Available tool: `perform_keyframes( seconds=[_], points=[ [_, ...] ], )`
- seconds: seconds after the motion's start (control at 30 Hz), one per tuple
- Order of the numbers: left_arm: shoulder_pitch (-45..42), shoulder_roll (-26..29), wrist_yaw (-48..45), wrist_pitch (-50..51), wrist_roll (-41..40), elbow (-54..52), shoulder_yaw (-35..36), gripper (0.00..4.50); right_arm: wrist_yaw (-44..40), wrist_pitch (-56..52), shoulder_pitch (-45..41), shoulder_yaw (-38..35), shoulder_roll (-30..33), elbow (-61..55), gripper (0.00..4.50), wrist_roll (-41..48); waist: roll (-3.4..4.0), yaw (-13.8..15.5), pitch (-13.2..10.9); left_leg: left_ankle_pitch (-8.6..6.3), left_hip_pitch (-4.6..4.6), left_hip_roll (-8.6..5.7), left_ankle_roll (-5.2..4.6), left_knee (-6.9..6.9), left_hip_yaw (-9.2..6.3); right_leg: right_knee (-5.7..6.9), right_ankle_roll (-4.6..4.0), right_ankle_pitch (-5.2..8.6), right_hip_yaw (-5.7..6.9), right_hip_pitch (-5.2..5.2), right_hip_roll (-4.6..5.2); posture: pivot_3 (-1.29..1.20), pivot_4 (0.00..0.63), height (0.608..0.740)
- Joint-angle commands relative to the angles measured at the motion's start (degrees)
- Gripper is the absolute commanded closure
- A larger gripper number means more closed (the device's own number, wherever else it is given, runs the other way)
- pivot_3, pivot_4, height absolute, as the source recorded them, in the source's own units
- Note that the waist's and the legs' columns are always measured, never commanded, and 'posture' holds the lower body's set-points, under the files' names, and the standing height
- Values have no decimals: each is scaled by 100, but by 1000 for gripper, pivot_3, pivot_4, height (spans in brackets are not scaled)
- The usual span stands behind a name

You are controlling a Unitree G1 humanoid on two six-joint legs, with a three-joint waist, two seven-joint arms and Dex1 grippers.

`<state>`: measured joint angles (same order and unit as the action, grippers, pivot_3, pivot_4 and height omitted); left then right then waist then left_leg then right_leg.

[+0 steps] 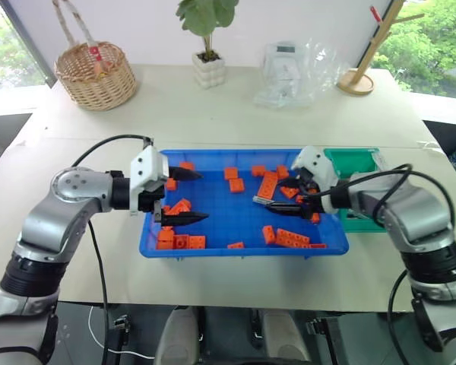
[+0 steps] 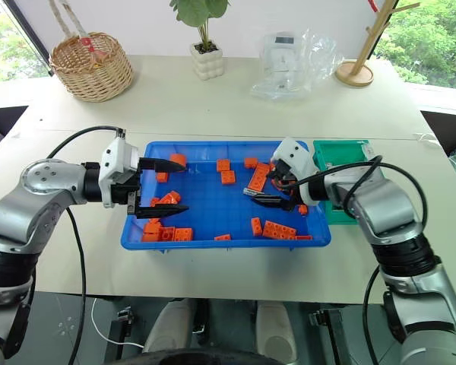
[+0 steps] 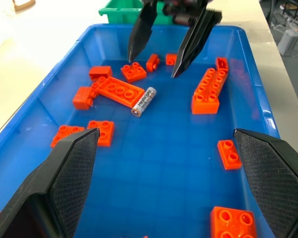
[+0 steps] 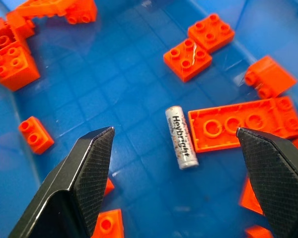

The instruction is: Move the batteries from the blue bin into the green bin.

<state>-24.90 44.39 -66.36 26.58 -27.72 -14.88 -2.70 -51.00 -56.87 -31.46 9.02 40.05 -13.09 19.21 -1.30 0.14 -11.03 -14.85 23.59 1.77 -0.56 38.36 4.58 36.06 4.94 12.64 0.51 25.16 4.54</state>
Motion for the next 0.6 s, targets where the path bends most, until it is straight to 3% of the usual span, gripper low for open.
perform_keyframes(
  seconds=[0.03,0.37,0.43,0.6],
  points=[
    [24,63,57,-39,-46,-214,171,0,216,181,-38,50,-177,269,461,-96,0,-2,0,0,0,1,0,-1,2,0,0,0,1,1,-3,0,150,736],
    [-112,89,70,-34,-49,-127,175,0,505,380,127,203,-439,508,461,-158,0,-11,0,0,0,1,0,-2,3,1,3,-2,1,0,-4,0,150,736],
    [-131,77,69,-40,-43,-125,157,0,529,467,181,279,-449,474,1330,-213,0,-26,0,0,0,1,0,-2,3,1,3,-2,1,0,-4,0,150,736],
    [-290,37,53,-60,-22,-12,118,0,542,424,339,271,-426,240,3987,-143,0,-66,0,0,0,1,0,-2,2,1,3,-2,2,-2,-4,0,150,736]
  ],
)
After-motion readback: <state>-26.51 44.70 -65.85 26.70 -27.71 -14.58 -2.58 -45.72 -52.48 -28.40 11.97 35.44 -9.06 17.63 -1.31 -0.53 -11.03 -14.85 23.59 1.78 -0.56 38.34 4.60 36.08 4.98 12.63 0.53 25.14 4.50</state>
